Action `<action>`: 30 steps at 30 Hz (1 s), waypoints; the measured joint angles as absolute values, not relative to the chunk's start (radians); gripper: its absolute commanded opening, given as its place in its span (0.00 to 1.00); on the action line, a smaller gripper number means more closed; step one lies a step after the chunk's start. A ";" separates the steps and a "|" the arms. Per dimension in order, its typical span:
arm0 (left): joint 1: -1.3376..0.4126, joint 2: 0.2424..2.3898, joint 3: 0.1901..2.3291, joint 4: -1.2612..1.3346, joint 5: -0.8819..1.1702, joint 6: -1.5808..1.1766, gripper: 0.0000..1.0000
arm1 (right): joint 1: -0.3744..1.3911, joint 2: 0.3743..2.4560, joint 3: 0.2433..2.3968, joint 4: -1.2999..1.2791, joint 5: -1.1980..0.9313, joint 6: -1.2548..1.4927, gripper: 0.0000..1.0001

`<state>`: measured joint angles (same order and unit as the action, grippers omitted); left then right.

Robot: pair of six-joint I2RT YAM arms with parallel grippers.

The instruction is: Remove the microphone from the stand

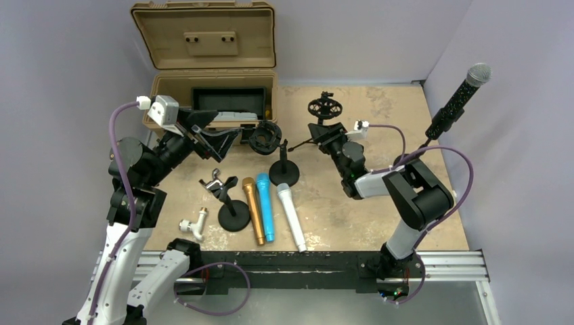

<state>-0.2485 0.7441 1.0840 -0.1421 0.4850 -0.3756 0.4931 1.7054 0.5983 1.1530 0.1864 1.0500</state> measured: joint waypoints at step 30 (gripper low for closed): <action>-0.242 0.748 1.084 -0.141 0.492 -0.383 0.88 | 0.471 1.726 0.760 0.889 0.403 0.923 0.00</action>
